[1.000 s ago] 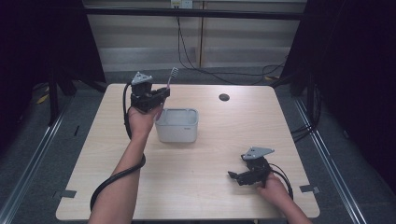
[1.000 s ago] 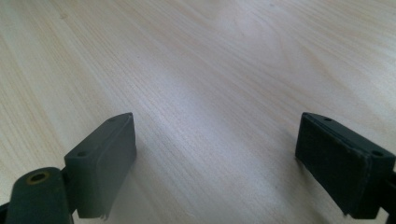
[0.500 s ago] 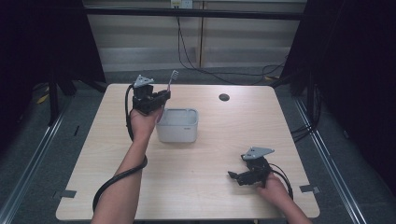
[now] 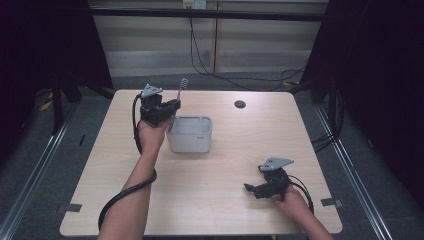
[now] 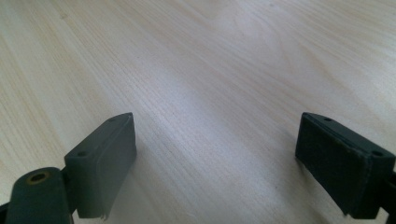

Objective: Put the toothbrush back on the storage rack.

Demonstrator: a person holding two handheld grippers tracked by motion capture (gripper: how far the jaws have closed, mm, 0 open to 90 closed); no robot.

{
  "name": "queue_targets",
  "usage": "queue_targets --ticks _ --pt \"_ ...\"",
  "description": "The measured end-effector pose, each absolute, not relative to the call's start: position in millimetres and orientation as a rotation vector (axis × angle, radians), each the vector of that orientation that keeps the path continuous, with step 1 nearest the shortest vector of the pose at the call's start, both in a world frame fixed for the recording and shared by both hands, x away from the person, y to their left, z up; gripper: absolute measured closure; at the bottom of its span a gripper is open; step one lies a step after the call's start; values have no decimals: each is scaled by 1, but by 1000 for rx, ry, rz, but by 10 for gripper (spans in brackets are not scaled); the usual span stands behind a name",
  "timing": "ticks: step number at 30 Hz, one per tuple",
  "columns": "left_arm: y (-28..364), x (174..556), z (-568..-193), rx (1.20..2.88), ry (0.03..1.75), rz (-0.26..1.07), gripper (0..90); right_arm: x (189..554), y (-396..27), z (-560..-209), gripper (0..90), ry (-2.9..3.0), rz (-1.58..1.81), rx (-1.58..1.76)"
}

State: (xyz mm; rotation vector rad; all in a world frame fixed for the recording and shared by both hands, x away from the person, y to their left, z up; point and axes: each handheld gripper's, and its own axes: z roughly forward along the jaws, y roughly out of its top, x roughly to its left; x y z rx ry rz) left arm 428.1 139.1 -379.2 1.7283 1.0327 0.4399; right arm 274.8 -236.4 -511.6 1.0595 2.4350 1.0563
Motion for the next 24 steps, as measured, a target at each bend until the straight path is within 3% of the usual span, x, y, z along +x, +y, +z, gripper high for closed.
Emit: queue_targets --ticks 16,18,24 --pt "151 419 -385 1735 1060 445 797 275 -236 -512 119 2435 1056 1061" --pt "152 417 -385 1729 1049 442 899 275 -236 -512 118 2435 1056 1061" --pt "155 412 -388 1740 1059 436 900 275 -236 -512 118 2435 1055 1060"
